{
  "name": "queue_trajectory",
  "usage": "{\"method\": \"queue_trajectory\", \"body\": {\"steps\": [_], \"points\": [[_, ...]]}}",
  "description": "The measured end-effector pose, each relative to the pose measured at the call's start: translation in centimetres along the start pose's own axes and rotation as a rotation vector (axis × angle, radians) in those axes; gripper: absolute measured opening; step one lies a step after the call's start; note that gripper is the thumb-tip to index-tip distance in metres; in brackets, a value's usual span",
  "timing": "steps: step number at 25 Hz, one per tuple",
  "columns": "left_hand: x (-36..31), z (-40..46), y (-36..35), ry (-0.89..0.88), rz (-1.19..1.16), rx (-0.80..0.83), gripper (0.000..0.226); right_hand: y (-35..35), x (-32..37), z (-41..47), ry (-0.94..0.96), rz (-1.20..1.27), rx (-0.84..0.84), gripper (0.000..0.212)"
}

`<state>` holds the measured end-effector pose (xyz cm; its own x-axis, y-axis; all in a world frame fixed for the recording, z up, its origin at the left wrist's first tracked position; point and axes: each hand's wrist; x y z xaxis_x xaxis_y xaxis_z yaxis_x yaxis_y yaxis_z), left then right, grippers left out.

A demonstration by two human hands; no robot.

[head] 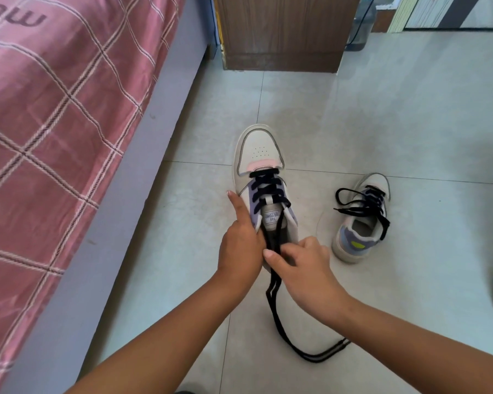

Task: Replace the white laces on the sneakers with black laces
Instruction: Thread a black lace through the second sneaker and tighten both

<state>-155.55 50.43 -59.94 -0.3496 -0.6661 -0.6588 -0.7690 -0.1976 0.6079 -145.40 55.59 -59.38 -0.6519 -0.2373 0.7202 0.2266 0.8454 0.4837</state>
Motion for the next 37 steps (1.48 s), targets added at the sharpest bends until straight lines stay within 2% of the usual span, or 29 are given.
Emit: {"method": "queue_trajectory", "body": {"steps": [3, 7, 12, 15, 16, 18, 20, 22, 23, 24, 25, 27, 28, 29, 32, 37], "points": [[0.3, 0.8, -0.2, 0.048, 0.031, -0.002, 0.075, -0.3, 0.7, 0.1, 0.060, -0.049, 0.060, 0.040], [1.3, 2.0, 0.1, 0.162, 0.102, 0.048, 0.055, -0.1, 0.8, -1.2, 0.178, 0.143, 0.090, 0.040], [3.3, 5.1, 2.7, 0.367, 0.053, 0.022, 0.057, -4.1, 0.3, -6.4, 0.222, 0.413, 0.456, 0.029], [3.5, 4.5, 2.4, 0.330, 0.095, 0.024, 0.062, -1.8, 0.6, -6.2, 0.177, 0.507, 0.399, 0.041], [3.7, 4.3, 2.3, 0.320, 0.077, 0.026, 0.061, -1.3, 0.7, -6.3, 0.224, 0.359, 0.379, 0.050], [4.0, 4.5, 3.1, 0.343, 0.007, 0.004, 0.053, -1.6, 1.3, -7.2, 0.264, -0.169, 0.553, 0.064], [3.7, 4.5, 3.7, 0.333, 0.050, -0.011, 0.051, -2.9, 1.0, -8.1, 0.255, -0.532, 0.715, 0.070], [3.0, 4.0, 3.6, 0.277, 0.131, 0.001, 0.060, -2.9, 0.8, -7.2, 0.262, -0.641, 0.728, 0.106], [2.5, 3.5, 3.4, 0.257, 0.158, 0.012, 0.062, -2.2, 0.5, -6.4, 0.261, -0.639, 0.618, 0.116], [2.1, 3.0, 3.2, 0.236, 0.182, 0.019, 0.063, -1.3, 0.5, -5.4, 0.233, -0.535, 0.474, 0.114], [1.7, 2.5, 3.0, 0.219, 0.202, 0.016, 0.064, -0.3, 0.4, -4.2, 0.252, -0.409, 0.289, 0.100], [1.0, 1.6, 2.7, 0.177, 0.214, 0.011, 0.065, 1.3, 0.8, -2.0, 0.259, -0.143, 0.038, 0.053], [0.5, 1.1, 2.6, 0.151, 0.197, 0.006, 0.066, 1.6, 1.2, -0.8, 0.200, 0.002, 0.023, 0.034], [0.0, 0.6, 2.5, 0.117, 0.166, -0.006, 0.067, 1.8, 1.7, 0.0, 0.142, 0.156, 0.041, 0.025], [-1.1, -0.2, 2.3, 0.037, 0.089, -0.012, 0.071, 1.6, 2.9, 0.5, 0.039, 0.423, 0.083, 0.025], [-1.0, -1.0, 2.6, 0.009, 0.090, -0.019, 0.074, 1.9, 2.3, 0.2, 0.058, 0.544, 0.234, 0.030]]}}
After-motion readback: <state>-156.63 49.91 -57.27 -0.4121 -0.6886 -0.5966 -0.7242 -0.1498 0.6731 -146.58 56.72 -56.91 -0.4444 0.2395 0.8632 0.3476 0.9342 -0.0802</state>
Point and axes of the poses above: each hand's wrist, its own z-axis towards the middle knuckle, its own y-axis out of the back of the hand, x = y × z, and after that the axes turned 15 degrees about x, right-handed
